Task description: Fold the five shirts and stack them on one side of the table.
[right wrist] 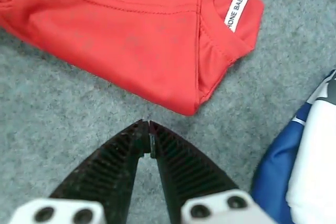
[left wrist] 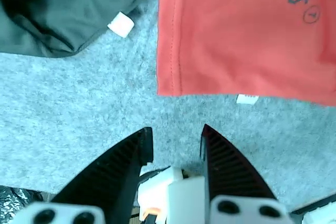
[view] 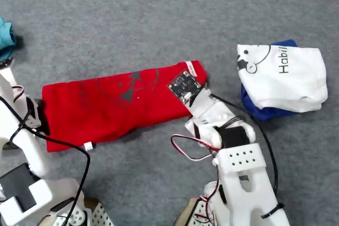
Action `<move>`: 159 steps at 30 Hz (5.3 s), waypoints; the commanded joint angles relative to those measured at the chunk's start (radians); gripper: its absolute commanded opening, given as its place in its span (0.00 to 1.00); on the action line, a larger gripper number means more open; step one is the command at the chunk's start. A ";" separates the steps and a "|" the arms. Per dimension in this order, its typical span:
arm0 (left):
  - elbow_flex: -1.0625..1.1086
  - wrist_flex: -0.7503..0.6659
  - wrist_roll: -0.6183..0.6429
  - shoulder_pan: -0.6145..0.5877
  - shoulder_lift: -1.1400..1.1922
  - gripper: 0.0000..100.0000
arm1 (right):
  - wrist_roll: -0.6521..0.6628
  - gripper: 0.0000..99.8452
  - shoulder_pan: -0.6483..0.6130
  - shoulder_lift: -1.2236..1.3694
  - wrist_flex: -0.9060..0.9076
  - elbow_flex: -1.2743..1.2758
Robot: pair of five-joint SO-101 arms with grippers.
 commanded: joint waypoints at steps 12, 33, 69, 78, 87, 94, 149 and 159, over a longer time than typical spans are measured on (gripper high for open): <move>0.028 -0.176 0.058 0.023 0.275 0.16 | -0.011 0.00 0.022 0.168 -0.129 0.010; -0.011 -0.459 0.057 0.025 0.383 0.16 | -0.011 0.00 0.021 0.222 -0.123 0.004; -0.005 -0.376 0.058 0.209 0.519 0.02 | -0.011 0.00 0.021 0.277 -0.132 -0.045; -0.086 -0.261 0.115 0.115 0.426 0.02 | -0.011 0.00 0.038 0.280 -0.137 -0.064; -0.124 -0.183 0.094 -0.003 0.196 0.02 | -0.080 0.00 0.133 0.282 -0.339 -0.059; -0.264 -0.037 0.100 0.040 0.137 0.02 | -0.081 0.00 0.128 0.289 -0.503 -0.048; -1.014 -0.242 0.586 1.237 0.677 0.02 | -0.278 0.00 0.360 0.499 -0.775 -0.110; -1.037 -0.242 0.628 1.257 0.690 0.02 | -0.311 0.00 0.374 0.495 -0.775 -0.110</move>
